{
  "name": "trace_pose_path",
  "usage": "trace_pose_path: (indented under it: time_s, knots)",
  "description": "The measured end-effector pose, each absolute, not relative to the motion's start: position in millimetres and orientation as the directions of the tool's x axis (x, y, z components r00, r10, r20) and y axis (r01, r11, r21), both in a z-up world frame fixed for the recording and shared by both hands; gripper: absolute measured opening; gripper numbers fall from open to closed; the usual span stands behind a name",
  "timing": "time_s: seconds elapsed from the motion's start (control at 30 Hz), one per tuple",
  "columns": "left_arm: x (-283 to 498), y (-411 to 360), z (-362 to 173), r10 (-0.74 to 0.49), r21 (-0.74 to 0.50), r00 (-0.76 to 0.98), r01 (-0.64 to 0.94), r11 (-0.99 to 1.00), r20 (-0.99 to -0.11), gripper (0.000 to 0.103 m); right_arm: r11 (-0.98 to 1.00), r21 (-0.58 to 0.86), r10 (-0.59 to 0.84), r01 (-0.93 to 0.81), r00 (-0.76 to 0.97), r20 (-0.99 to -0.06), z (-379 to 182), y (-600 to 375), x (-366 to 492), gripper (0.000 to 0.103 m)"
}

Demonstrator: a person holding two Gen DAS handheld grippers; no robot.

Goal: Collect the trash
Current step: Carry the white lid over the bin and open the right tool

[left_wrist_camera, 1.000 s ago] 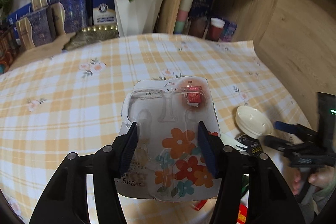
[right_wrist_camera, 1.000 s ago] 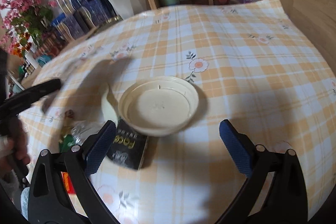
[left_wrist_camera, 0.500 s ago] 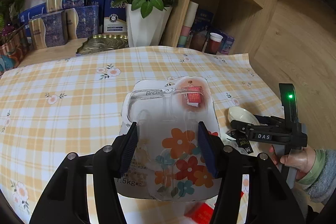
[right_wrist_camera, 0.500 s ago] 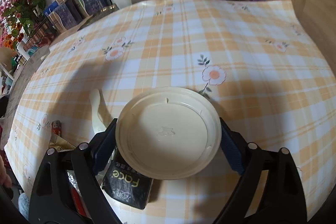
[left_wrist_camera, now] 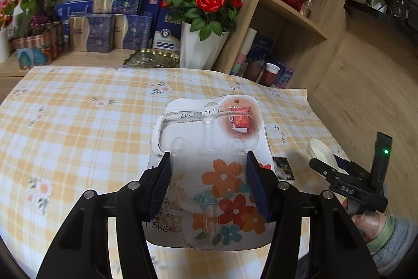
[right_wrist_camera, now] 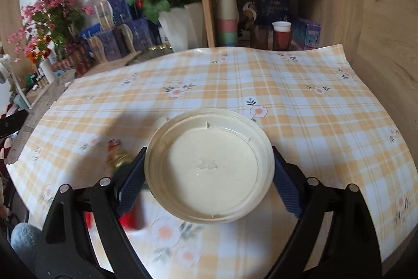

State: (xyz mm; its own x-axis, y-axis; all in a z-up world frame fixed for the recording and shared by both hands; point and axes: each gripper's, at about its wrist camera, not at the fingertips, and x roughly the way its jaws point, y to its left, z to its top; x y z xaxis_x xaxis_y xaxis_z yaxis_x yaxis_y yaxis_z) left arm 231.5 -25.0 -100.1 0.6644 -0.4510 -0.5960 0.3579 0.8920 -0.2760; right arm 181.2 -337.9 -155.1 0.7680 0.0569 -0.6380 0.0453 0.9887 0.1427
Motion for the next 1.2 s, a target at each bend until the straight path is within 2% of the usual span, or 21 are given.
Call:
trace_pose_path:
  time_s: [0.23,0.53,0.77,1.2]
  knots:
    - [176,-6,-89,-0.436,-0.261,0.687,0.349,0.9,-0.582,0.055,0.99,0.139,0.073,0.017,0.788,-0.612,-147,-314,122,0.087]
    - [101,7,-80,-0.446,-0.246,0.716,0.372,0.895,-0.537,0.055,0.991,0.119,0.127,-0.066,0.764,-0.632,-155,-279,57,0.087]
    - [54,15,-83,-0.442,-0.21,0.726,0.393,0.895,-0.527,0.055,0.982,0.109,0.186,-0.153,0.712,-0.677,-176,-241,25,0.087]
    - [29,41,-96,-0.439,-0.251,0.731,0.36,0.899,-0.522,0.055,0.947,0.084,0.247,-0.31,0.539,-0.805,-234,-180,27,0.088]
